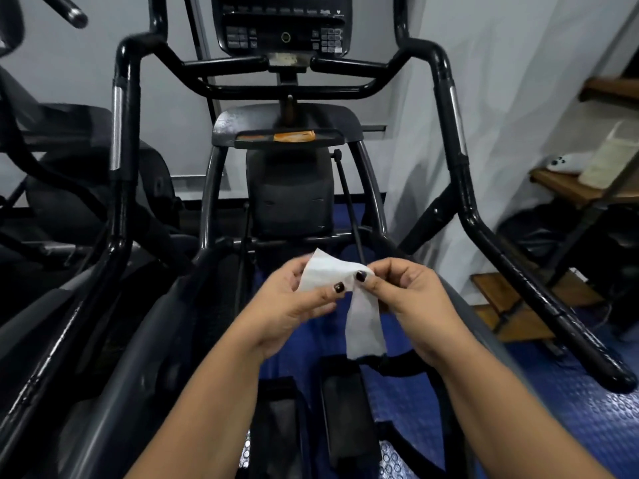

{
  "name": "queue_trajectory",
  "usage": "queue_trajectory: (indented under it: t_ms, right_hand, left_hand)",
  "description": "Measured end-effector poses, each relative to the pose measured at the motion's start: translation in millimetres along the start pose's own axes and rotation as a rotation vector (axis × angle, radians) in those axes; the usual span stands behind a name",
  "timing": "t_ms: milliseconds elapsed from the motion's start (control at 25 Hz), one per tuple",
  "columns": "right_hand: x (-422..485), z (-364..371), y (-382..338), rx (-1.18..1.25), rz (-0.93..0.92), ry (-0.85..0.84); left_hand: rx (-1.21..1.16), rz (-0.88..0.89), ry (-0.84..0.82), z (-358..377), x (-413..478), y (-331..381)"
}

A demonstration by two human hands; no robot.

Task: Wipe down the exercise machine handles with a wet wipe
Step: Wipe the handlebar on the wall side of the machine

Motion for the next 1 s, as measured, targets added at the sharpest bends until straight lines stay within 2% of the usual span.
queue_trajectory:
  t_ms: [80, 200, 280, 440, 640, 880, 1000]
  right_hand:
    - [-18.0, -8.8, -0.6, 0.061, 0.024, 0.007]
    - [-42.1, -25.0, 2.2, 0.075, 0.062, 0.049]
    - [-56.3, -33.7, 7.9, 0.126, 0.093, 0.088]
    - [-77.6, -34.6, 18.7, 0.316, 0.176, 0.093]
    - [-89.5, -21.0, 17.5, 0.522, 0.207, -0.015]
    - [-92.8, -7.9, 8.6, 0.635, 0.111, -0.123]
    - [-92.7, -0.1, 5.8, 0.665, 0.078, -0.175]
  left_hand:
    - [-0.009, -0.07, -0.023, 26.9, -1.3, -19.3]
    - [-0.174, -0.059, 0.121, 44.9, -4.8, -29.8]
    - [-0.272, -0.023, 0.161, 54.0, -6.1, -30.7]
    - [-0.205, 0.002, 0.194, 70.3, -13.9, -30.0]
    - [-0.026, 0.069, 0.295, 75.3, -27.4, -27.0]
    - [-0.052, 0.07, 0.358, 71.1, -43.2, -29.5]
    - [-0.112, 0.07, 0.292, 74.1, -49.3, -27.6]
Point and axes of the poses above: each hand's wrist, its own x-axis towards the middle knuckle, its own z-axis out of the palm, y = z × x, the point moved 8 cm from there along x, towards the middle knuckle, and after that the axes turned 12 degrees about -y, right-handed, at the moved point
